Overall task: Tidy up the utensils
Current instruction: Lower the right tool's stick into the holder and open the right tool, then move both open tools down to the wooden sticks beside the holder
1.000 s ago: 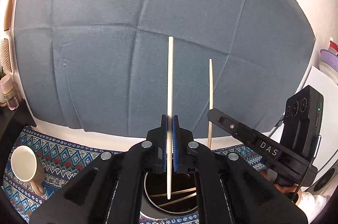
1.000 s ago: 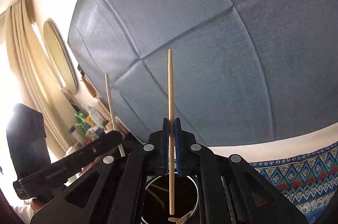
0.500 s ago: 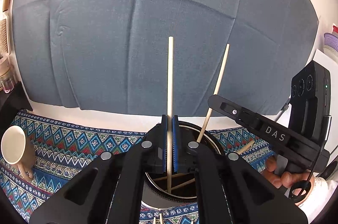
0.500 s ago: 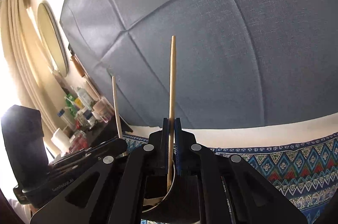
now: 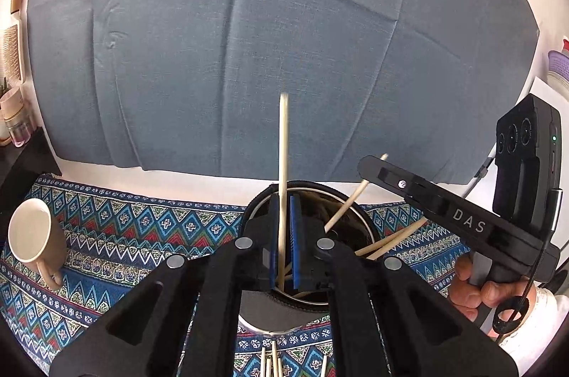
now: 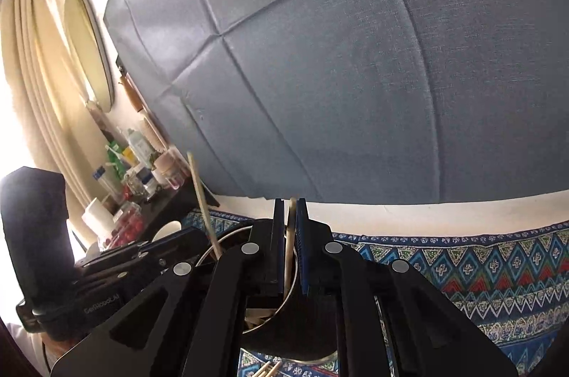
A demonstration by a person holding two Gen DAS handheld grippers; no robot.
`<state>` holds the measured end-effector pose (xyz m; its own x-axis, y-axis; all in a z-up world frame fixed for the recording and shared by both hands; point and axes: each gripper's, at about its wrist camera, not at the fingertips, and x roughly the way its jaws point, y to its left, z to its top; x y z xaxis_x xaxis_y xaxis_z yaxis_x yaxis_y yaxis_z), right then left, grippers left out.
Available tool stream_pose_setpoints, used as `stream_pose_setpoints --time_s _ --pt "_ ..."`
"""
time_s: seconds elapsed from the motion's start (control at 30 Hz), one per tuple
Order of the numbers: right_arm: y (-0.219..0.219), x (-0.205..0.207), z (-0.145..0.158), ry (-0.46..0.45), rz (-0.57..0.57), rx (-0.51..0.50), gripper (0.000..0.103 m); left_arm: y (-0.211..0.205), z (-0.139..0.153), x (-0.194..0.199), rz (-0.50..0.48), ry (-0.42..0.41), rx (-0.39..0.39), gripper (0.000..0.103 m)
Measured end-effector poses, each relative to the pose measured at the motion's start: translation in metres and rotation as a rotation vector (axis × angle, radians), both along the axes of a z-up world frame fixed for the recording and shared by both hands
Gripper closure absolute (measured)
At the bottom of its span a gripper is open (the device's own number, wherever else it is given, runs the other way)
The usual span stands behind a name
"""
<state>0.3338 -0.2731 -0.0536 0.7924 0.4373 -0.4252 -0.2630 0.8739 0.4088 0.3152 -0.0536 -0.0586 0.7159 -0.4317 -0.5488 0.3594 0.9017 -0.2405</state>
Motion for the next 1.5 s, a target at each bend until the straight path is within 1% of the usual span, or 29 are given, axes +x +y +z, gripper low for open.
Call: stream_pose_setpoints --time_s 0.1,0.13,0.17,0.23,0.3,0.33,0.37,0.4,0.43,0.47,0.5,0.53,0.57,0.6,0.63,0.67,0.7,0.73,0.8,0.83,0.9,0.97,1.07,1.2,1.37,1.5 --pt "-0.001 -0.006 0.005 -0.009 0.000 -0.014 0.094 0.008 0.002 -0.006 0.014 0.012 -0.009 0.097" --pt "-0.001 -0.008 0.007 -0.011 -0.003 -0.019 0.094 0.009 0.000 -0.007 0.021 0.010 -0.004 0.091" --pt "-0.002 -0.009 0.009 -0.012 -0.005 -0.020 0.094 0.010 0.002 -0.009 0.028 0.004 0.002 0.082" --pt "-0.004 -0.012 0.013 -0.010 -0.017 -0.020 0.094 0.014 0.007 -0.015 0.038 -0.009 -0.001 0.078" --pt "-0.006 -0.016 0.017 -0.014 -0.031 -0.023 0.094 0.016 0.011 -0.018 0.045 -0.015 -0.002 0.072" --pt "-0.007 -0.017 0.019 -0.015 -0.034 -0.027 0.093 0.014 0.014 -0.014 0.058 -0.019 0.006 0.065" --pt "-0.007 -0.019 0.021 -0.016 -0.043 -0.035 0.087 0.010 0.016 -0.011 0.073 -0.026 0.015 0.060" --pt "-0.008 -0.022 0.023 -0.018 -0.051 -0.039 0.081 0.011 0.018 -0.013 0.082 -0.031 0.016 0.057" --pt "-0.008 -0.025 0.026 -0.018 -0.064 -0.047 0.063 0.013 0.019 -0.013 0.090 -0.029 0.018 0.052" --pt "-0.009 -0.029 0.028 -0.023 -0.078 -0.053 0.054 0.015 0.020 -0.014 0.100 -0.029 0.022 0.051" --pt "-0.009 -0.033 0.031 -0.033 -0.087 -0.057 0.053 0.017 0.021 -0.016 0.107 -0.032 0.024 0.050" --pt "-0.010 -0.037 0.033 -0.038 -0.091 -0.061 0.052 0.019 0.022 -0.018 0.117 -0.032 0.025 0.046" --pt "-0.011 -0.039 0.035 -0.033 -0.097 -0.067 0.043 0.021 0.023 -0.020 0.125 -0.030 0.025 0.041" --pt "-0.011 -0.041 0.037 -0.024 -0.113 -0.079 0.038 0.024 0.023 -0.021 0.131 -0.029 0.023 0.039" --pt "-0.011 -0.044 0.038 -0.020 -0.122 -0.084 0.033 0.026 0.023 -0.024 0.137 -0.029 0.021 0.034" --pt "-0.012 -0.047 0.039 -0.020 -0.123 -0.084 0.031 0.028 0.024 -0.027 0.143 -0.031 0.023 0.028" --pt "-0.013 -0.050 0.040 -0.014 -0.129 -0.089 0.028 0.030 0.025 -0.031 0.148 -0.035 0.028 0.025" --pt "-0.014 -0.053 0.040 -0.005 -0.140 -0.098 0.023 0.029 0.026 -0.035 0.151 -0.038 0.033 0.021" --pt "-0.015 -0.059 0.041 0.003 -0.152 -0.109 0.020 0.033 0.026 -0.038 0.154 -0.035 0.036 0.018" --pt "-0.016 -0.062 0.041 0.008 -0.162 -0.115 0.018 0.035 0.025 -0.038 0.159 -0.028 0.041 0.013" --pt "-0.017 -0.066 0.041 0.027 -0.188 -0.127 0.017 0.039 0.023 -0.041 0.170 -0.020 0.046 0.011" --pt "-0.020 -0.071 0.040 0.045 -0.209 -0.132 0.017 0.044 0.022 -0.044 0.183 -0.012 0.046 0.006" --pt "-0.024 -0.077 0.036 0.067 -0.232 -0.132 0.016 0.052 0.017 -0.046 0.198 0.014 0.053 0.006" --pt "-0.024 -0.084 0.028 0.106 -0.249 -0.143 0.016 0.060 0.002 -0.045 0.195 0.081 0.075 0.006" --pt "-0.022 -0.095 0.011 0.158 -0.265 -0.159 0.016 0.064 -0.019 -0.050 0.169 0.136 0.111 0.006" --pt "-0.019 -0.108 -0.012 0.220 -0.267 -0.136 0.016 0.063 -0.039 -0.056 0.134 0.175 0.139 0.006"
